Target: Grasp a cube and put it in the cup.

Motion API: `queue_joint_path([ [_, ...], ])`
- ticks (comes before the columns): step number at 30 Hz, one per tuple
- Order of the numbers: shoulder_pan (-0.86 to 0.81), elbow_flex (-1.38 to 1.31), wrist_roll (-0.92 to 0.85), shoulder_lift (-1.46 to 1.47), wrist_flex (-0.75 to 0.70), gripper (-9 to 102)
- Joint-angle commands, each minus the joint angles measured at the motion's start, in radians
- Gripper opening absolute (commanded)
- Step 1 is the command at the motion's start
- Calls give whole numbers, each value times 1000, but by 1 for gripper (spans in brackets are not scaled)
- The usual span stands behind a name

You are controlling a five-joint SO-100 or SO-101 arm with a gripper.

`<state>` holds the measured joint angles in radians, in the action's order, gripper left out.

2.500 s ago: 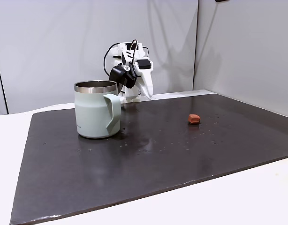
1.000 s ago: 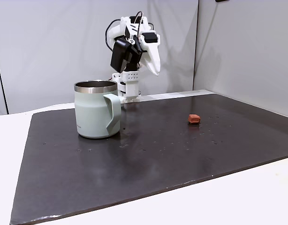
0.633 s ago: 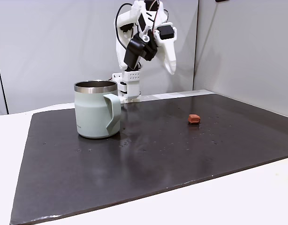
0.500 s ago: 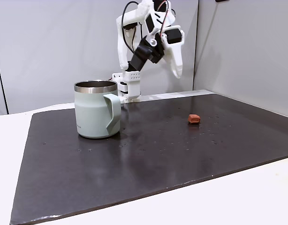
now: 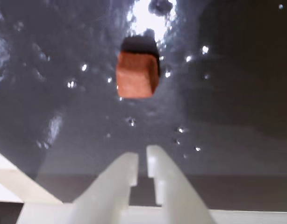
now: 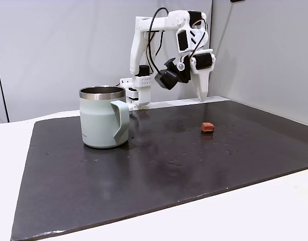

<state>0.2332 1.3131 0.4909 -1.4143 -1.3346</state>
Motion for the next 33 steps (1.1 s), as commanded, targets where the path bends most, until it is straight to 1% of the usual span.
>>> queue_joint_path([
  [1,-2,-150,11,77,-31,0],
  [6,11,-291,5,206,-89,0],
  [13,11,-333,17,281,-123,0],
  [14,8,-333,17,287,-126,1],
  [18,11,-348,-5,319,-141,23],
  [20,12,-354,-6,333,-147,27],
  [33,15,-448,-8,426,-181,27],
])
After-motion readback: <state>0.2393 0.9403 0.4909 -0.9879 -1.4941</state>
